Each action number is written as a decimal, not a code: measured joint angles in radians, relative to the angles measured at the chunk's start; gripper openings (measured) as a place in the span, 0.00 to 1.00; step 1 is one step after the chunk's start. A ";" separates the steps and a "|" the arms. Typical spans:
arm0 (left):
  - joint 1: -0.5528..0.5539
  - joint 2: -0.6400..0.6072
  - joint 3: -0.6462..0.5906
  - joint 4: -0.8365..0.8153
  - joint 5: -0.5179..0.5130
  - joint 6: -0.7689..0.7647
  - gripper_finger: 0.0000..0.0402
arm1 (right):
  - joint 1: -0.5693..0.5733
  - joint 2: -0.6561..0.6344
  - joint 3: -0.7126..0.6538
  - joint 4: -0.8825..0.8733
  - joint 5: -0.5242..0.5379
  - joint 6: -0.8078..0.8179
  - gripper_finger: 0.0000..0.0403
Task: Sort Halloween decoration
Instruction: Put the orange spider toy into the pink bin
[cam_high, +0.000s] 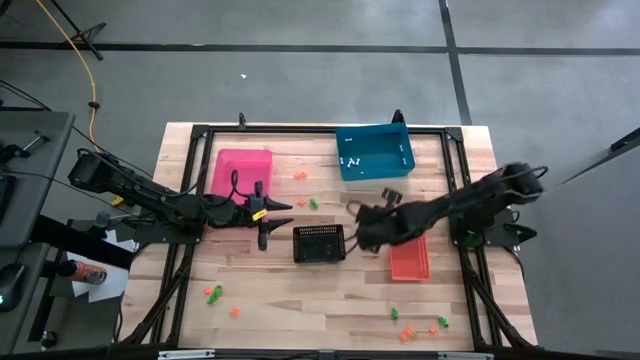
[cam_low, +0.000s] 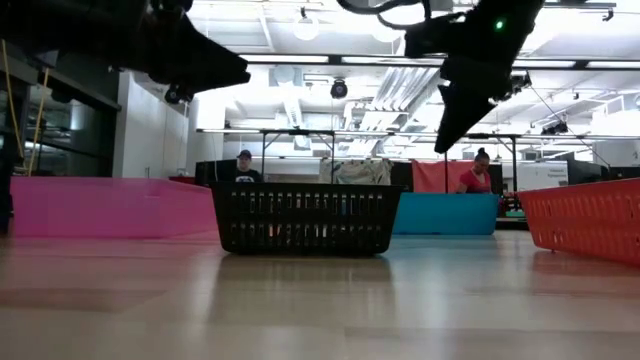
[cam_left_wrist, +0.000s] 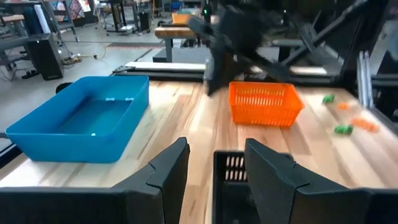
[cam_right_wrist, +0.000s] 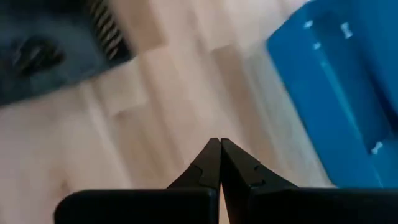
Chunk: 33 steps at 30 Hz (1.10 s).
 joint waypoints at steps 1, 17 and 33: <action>0.000 0.000 0.000 -0.007 0.000 0.008 0.36 | -0.020 -0.040 -0.044 0.049 0.006 -0.015 0.00; -0.001 0.000 -0.001 0.076 0.011 0.073 0.36 | -0.161 -0.428 -0.826 1.796 -0.273 -0.531 0.00; 0.019 0.000 0.002 0.086 -0.071 0.033 0.36 | -0.177 -0.378 -0.681 1.691 -0.395 -0.676 0.00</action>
